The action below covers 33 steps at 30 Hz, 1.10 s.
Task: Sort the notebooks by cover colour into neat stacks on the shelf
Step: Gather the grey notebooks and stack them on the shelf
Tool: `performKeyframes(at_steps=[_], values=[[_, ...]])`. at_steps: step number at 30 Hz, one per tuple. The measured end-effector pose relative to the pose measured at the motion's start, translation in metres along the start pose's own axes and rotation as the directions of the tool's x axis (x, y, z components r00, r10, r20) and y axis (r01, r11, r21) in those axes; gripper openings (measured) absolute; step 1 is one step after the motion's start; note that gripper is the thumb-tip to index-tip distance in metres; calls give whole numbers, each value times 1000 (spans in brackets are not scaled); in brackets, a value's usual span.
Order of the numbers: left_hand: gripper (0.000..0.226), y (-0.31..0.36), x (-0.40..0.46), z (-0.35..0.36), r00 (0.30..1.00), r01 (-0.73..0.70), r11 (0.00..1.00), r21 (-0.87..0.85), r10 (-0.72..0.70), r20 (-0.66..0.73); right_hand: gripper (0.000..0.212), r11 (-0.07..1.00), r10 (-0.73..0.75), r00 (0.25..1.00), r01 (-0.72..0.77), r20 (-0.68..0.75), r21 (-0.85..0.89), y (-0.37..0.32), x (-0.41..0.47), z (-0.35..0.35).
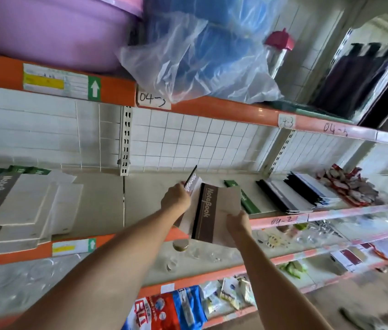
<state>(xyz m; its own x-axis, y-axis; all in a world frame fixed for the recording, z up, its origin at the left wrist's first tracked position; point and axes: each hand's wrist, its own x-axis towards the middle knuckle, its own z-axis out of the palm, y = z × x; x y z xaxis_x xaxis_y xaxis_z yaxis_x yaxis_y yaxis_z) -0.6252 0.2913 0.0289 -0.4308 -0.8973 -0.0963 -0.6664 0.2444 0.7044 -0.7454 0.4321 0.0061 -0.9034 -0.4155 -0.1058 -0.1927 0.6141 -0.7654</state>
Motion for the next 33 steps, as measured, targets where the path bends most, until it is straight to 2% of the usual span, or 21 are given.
performKeyframes(at_steps=[3, 11, 16, 22, 27, 33], values=[[46, 22, 24, 25, 1000, 7, 1000, 12, -7, 14, 29, 999, -21, 1000, 20, -11, -43, 4, 37, -16], [31, 81, 53, 78, 999, -38, 991, 129, 37, 12, 34, 999, -4, 998, 2, -56, -36, 31, 101, -65], [26, 116, 67, 114, 999, -30, 993, 118, 33, -20, 35, 999, -13, 999, 12, -31, -53, 47, 147, -97], [26, 165, 75, 164, 994, 38, 993, 115, -26, -109, 40, 988, -134, 991, 135, 19, -75, 63, 214, -132], [24, 207, 78, 203, 982, 107, 982, 157, -80, -168, 35, 988, -150, 981, 147, 120, 38, 78, 280, -154], [25, 237, 79, 224, 947, 212, 969, 125, -172, -271, 47, 971, -237, 958, 230, 159, 59, 84, 332, -178]])
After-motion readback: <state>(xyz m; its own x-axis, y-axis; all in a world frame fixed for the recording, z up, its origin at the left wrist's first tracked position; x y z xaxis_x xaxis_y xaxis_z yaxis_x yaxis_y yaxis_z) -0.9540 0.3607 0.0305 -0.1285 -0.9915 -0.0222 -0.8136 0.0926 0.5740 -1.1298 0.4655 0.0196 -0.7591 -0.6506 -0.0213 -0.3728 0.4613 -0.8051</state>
